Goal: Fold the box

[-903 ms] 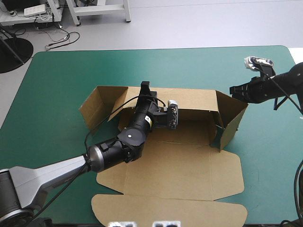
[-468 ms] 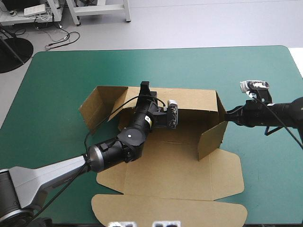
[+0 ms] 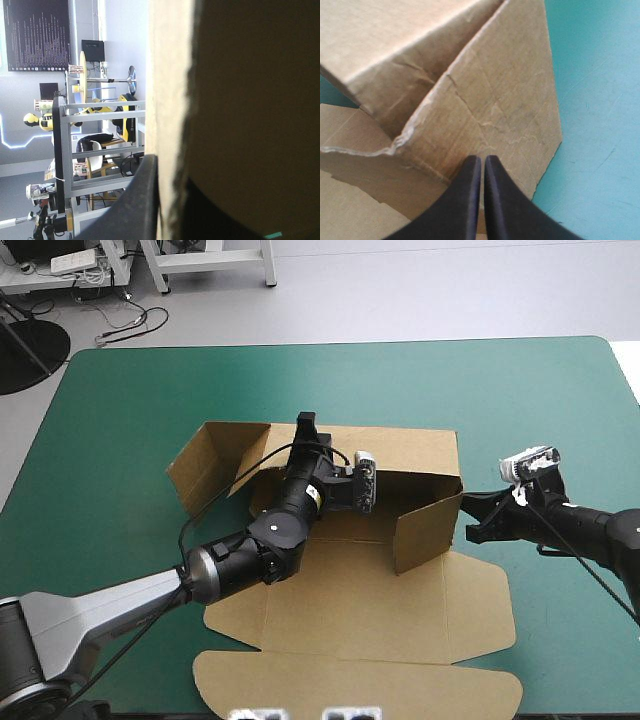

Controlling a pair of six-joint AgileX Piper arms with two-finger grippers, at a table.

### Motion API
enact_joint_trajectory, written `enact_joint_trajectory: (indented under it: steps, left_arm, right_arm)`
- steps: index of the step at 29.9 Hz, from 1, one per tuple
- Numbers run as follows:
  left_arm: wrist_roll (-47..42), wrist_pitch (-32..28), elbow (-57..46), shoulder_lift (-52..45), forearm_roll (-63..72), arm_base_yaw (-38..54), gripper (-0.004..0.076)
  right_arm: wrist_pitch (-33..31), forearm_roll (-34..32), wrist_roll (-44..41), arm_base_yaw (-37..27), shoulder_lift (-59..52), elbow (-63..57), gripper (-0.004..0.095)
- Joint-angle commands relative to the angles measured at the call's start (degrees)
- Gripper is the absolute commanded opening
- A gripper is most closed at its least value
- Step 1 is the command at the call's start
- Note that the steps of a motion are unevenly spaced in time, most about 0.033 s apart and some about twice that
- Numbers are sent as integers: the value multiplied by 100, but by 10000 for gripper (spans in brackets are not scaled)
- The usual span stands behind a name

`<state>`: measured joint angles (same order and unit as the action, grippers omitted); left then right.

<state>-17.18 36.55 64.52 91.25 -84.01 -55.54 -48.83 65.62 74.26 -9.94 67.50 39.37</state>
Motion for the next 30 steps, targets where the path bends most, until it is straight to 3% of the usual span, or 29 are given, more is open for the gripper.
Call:
enact_joint_trajectory:
  steps: [1,4,6,12,18,23,28,30]
  left_arm:
    - [-75,115,58,-95,95,-33,-10]
    - [-75,115,58,18,99,-33,-10]
    - [-75,126,58,74,89,-33,-10]
    - [-31,128,58,101,89,-33,-10]
    - [-207,27,58,101,112,-33,-10]
    - [-222,27,58,101,112,-33,-10]
    - [-222,78,58,101,100,-33,-10]
    - [-222,72,58,101,100,-33,-9]
  right_arm:
    - [-229,208,399,-10,-252,122,183]
    - [-540,144,765,-10,-250,122,372]
    - [-654,144,1046,-10,-250,122,446]
    - [-329,212,1129,-10,-212,122,458]
    - [37,752,1306,203,65,110,452]
    - [1162,777,1306,951,324,110,303]
    - [2294,777,1005,1558,359,110,-23]
    - [2412,777,940,1627,358,110,3]
